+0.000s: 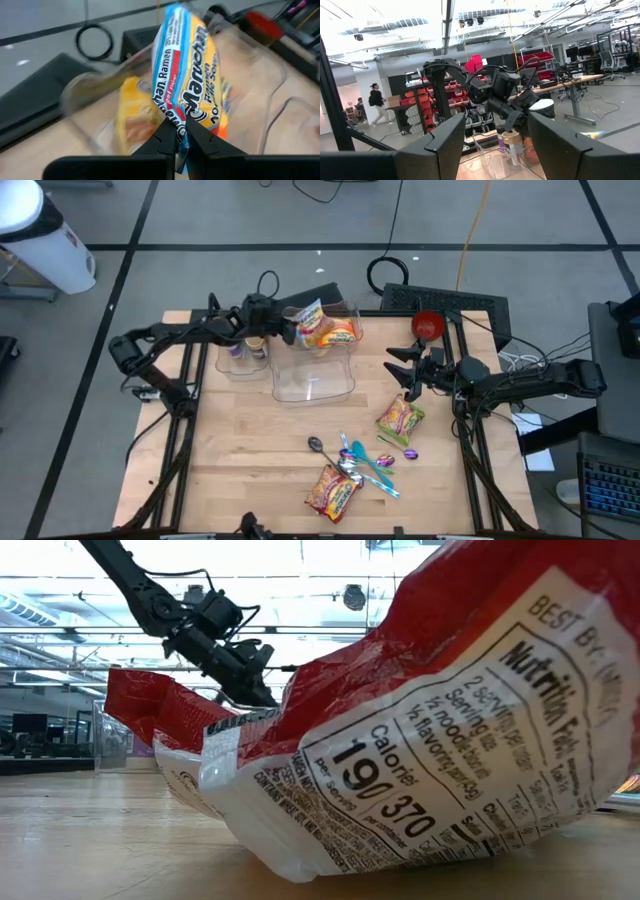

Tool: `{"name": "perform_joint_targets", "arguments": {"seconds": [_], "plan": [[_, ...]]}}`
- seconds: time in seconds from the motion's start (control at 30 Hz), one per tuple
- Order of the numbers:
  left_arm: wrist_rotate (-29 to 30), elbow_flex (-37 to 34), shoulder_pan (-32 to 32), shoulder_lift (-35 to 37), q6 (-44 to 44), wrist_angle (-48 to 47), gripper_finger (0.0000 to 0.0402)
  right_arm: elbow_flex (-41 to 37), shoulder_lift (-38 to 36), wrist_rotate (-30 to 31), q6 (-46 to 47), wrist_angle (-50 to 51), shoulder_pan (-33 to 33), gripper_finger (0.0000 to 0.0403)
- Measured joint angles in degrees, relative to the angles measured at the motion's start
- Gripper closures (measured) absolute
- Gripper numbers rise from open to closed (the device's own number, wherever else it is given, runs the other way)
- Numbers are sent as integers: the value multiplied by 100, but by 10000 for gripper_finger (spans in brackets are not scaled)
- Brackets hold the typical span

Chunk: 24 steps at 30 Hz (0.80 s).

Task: Pick & Place Food Item
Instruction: Put the light blue noodle pack into the top right transparent bin

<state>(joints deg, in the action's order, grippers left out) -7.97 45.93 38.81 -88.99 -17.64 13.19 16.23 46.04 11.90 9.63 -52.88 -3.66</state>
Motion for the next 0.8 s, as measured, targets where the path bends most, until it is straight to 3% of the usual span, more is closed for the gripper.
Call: {"name": "perform_joint_targets", "arguments": {"seconds": [0.27,0.57,0.8], "plan": [[61,0,-33,210,80,-837,381,0,0,0,13,0,0,193],[59,0,-33,203,80,-677,381,0,0,0,17,-2,0,193],[73,0,-33,203,93,-570,307,0,-1,0,17,-1,0,193]]}}
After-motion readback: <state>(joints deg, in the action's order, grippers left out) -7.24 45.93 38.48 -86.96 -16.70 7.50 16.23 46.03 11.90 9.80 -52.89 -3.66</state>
